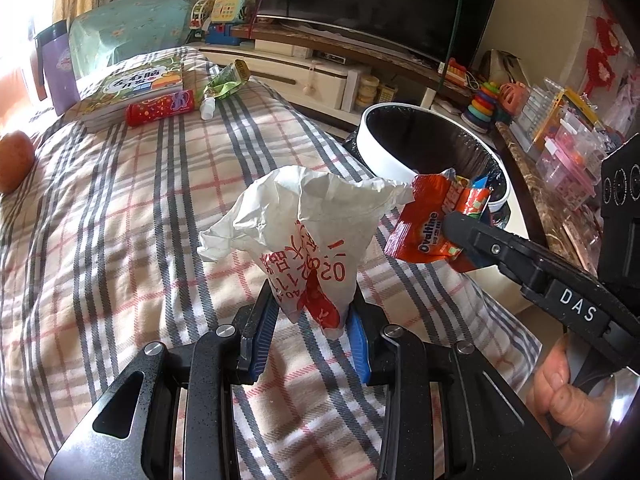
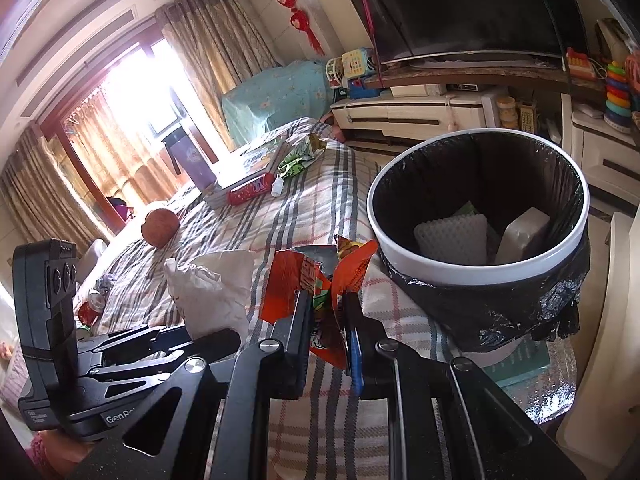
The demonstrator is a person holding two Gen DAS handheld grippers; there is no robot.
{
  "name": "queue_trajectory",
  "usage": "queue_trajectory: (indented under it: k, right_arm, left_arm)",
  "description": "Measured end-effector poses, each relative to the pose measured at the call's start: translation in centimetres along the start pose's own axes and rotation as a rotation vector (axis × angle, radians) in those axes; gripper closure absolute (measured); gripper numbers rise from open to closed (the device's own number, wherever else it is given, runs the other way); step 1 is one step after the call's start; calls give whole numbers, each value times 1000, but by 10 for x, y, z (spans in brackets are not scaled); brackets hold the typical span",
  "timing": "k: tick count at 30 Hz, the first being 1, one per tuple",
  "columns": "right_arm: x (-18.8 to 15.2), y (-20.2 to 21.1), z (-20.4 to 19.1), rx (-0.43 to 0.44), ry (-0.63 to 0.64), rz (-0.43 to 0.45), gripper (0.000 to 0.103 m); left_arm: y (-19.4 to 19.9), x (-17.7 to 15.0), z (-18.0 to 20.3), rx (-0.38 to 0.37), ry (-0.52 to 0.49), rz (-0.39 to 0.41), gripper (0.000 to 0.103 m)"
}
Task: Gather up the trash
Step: 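Lift the white bag and red wrapper and carry both over the bin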
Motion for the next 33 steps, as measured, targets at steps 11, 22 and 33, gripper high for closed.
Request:
queue_trajectory:
  k: [11,22,33]
  right_arm:
    - [2,4,1,-11,4,9,87]
    - [5,16,11,-25,-19,36,87]
    - [11,28,28,-44,-52,65,87]
  left_arm:
    - [2,1,2,-8,-5,4,72]
    - [3,8,24,-23,-51,10,72]
    - [2,19,43,-33,-91,16,72]
Point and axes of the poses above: each gripper's, at about its wrist camera, not at the fingertips, and y roughly against the way its jaws point, z to its right, x to its top, the point moved 7 cm from there along -y, roughly the way its jaws point, and after that the axes turned 11 degrees about -z, right-handed, at the moved point
